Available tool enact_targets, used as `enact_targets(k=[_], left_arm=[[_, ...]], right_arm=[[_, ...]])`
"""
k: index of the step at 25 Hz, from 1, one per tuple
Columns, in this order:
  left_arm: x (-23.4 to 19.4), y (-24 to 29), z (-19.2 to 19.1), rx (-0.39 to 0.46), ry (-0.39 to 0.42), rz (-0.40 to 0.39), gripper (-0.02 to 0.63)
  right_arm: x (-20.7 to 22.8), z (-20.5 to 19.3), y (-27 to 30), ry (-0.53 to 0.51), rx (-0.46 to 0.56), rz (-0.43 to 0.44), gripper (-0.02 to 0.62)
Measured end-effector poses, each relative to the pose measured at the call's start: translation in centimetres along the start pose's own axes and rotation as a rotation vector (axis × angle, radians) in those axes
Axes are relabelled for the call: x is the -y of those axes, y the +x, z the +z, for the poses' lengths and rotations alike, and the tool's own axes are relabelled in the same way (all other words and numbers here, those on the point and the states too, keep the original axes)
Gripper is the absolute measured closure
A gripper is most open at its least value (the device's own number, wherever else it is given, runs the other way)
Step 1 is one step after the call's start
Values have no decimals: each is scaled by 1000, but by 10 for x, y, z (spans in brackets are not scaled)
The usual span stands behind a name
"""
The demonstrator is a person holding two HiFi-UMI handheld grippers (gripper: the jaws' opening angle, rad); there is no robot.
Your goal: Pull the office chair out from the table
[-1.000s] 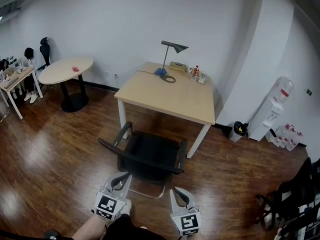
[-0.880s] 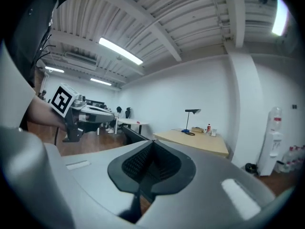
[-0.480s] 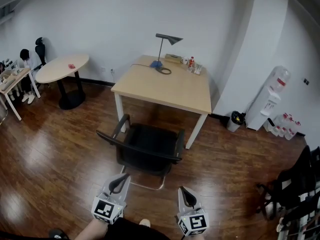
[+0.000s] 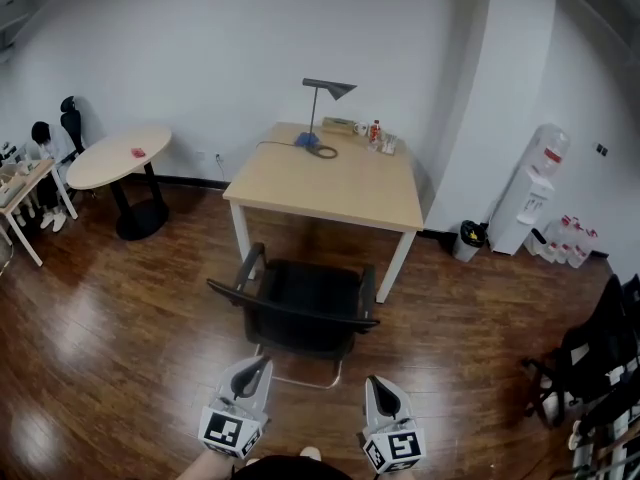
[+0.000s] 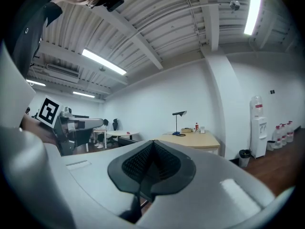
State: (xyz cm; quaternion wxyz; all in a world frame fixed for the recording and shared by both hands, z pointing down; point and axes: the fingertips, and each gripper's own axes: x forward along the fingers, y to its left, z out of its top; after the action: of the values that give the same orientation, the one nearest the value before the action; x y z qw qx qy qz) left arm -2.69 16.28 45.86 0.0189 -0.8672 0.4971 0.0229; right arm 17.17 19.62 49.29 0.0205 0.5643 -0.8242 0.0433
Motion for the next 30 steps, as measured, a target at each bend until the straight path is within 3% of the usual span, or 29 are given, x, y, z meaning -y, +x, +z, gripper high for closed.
enact_targets(k=[8,21,30], left_arm=[[-46,-29,5,2,-16,8,603],[-76,-41,17,33,-16,-11,603],[-91,-55,12,29,-29,17,603]], right_arm=[[-49,17,16,-57,36,15,583],[-65,20,23,-11,68,-39,584],[-84,21,32,-21,61,1,583]])
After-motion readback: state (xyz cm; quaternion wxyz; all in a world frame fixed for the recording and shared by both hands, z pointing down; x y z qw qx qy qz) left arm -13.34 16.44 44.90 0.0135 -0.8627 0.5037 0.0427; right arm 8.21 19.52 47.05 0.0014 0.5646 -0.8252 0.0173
